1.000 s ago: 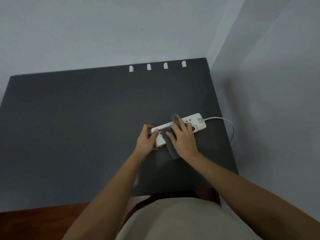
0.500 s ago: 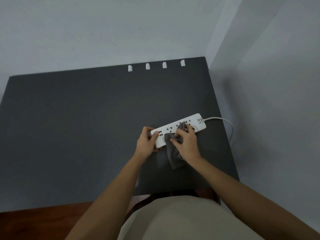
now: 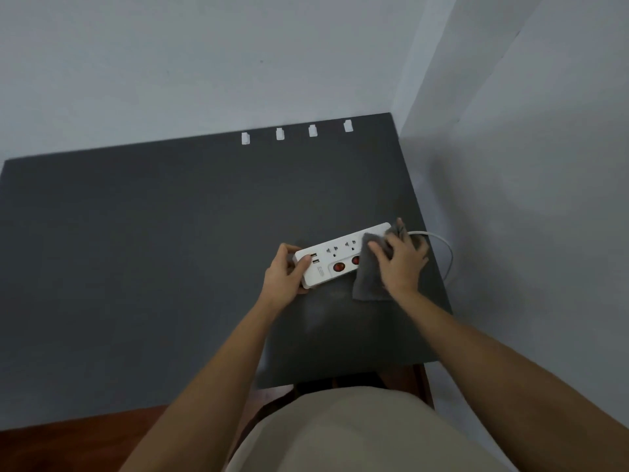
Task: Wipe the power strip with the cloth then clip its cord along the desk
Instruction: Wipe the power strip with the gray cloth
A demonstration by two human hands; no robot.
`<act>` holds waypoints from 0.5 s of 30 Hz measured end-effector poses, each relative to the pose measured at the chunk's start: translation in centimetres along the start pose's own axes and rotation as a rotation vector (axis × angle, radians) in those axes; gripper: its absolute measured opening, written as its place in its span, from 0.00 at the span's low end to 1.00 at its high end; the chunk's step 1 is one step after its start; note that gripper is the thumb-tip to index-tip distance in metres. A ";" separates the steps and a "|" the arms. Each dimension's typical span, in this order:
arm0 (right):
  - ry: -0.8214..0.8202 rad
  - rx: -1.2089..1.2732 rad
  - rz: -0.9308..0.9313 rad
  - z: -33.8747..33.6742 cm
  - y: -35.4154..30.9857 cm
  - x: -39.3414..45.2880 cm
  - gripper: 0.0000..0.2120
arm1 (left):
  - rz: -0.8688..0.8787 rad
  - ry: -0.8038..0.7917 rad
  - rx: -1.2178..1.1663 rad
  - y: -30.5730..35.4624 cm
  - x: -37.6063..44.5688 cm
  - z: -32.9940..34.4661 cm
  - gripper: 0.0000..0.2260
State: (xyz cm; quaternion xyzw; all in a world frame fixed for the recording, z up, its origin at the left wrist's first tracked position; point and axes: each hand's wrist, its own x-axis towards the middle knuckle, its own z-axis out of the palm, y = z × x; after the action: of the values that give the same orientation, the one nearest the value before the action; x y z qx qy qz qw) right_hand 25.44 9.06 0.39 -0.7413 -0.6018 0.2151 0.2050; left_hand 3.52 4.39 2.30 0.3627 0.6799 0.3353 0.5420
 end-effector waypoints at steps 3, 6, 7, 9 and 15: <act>0.029 0.070 0.158 0.2 -0.3 1.0 0.09 | -0.059 -0.017 -0.056 -0.5 -0.1 0.0 0.12; -0.052 0.121 -0.066 2.5 -3.3 -2.5 0.15 | -0.103 -0.053 -0.094 -0.6 0.0 -0.4 0.19; -0.117 0.099 -0.246 3.2 -3.4 -3.8 0.16 | -0.096 -0.079 -0.097 -0.3 0.0 -0.5 0.19; -0.123 0.009 -0.427 3.3 -2.5 -3.2 0.18 | -0.082 -0.116 -0.114 0.2 0.0 -0.9 0.15; 0.020 0.280 0.117 0.7 -4.5 1.4 0.14 | 0.060 -0.118 0.029 0.5 -0.6 -0.1 0.13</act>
State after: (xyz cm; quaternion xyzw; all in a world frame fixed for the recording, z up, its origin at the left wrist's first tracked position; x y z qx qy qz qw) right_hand 21.72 11.28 2.22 -0.7414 -0.5194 0.3010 0.2997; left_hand 3.57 4.12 3.08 0.4102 0.6402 0.3194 0.5656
